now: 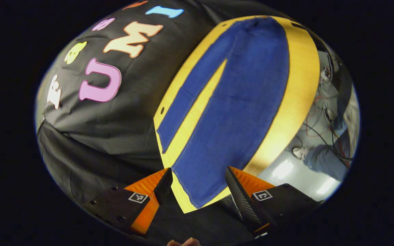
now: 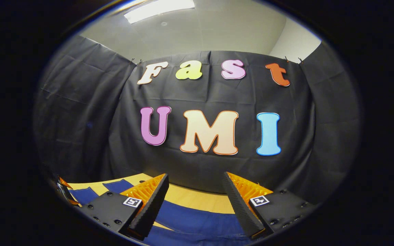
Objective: Grasp the waist and the cuffs of the jeans and fold them to make the two legs overlap; first hold the waist and fold one-third of the jeans toward the cuffs, then hold the cuffs and fold the remaining one-third in the same direction to finish folding.
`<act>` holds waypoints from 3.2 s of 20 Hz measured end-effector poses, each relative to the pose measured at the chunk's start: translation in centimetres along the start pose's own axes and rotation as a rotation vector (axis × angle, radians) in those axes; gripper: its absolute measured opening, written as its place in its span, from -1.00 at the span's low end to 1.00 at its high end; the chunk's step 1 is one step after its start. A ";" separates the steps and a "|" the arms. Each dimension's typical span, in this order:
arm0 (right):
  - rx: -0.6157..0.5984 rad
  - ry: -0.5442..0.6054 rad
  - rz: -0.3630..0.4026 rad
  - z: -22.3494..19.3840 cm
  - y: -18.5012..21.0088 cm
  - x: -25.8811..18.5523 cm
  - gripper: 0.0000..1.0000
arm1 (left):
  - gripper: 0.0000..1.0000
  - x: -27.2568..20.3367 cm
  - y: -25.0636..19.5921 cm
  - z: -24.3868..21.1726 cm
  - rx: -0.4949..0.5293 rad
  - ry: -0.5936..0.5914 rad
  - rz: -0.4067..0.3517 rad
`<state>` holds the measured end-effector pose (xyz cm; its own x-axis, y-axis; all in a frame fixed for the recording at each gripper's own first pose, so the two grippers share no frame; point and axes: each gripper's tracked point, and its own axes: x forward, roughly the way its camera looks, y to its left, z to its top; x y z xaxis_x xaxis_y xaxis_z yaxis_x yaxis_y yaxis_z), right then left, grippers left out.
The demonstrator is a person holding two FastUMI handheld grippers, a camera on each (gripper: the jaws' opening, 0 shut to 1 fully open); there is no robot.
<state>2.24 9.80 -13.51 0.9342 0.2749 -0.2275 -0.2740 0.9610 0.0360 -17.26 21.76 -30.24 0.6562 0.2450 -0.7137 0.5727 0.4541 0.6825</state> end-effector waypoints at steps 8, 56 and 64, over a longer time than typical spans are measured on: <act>-0.030 0.033 -0.057 -1.3 -2.4 0.2 0.96 | 0.91 2.3 -4.2 -4.5 0.101 0.120 -0.131; -0.975 0.537 0.110 -25.5 -16.2 -13.3 0.98 | -1.00 6.3 -2.9 -3.7 0.092 0.204 -0.176; -1.147 0.697 0.359 -34.8 -16.2 -16.8 0.99 | -1.00 5.1 -2.3 -3.2 0.079 0.234 -0.152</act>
<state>-16.94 -11.41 -44.11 0.5610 0.1020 -0.8215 -0.8218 0.1878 -0.5379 -16.83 24.72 -36.00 0.4343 0.3740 -0.8194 0.6984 0.4346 0.5686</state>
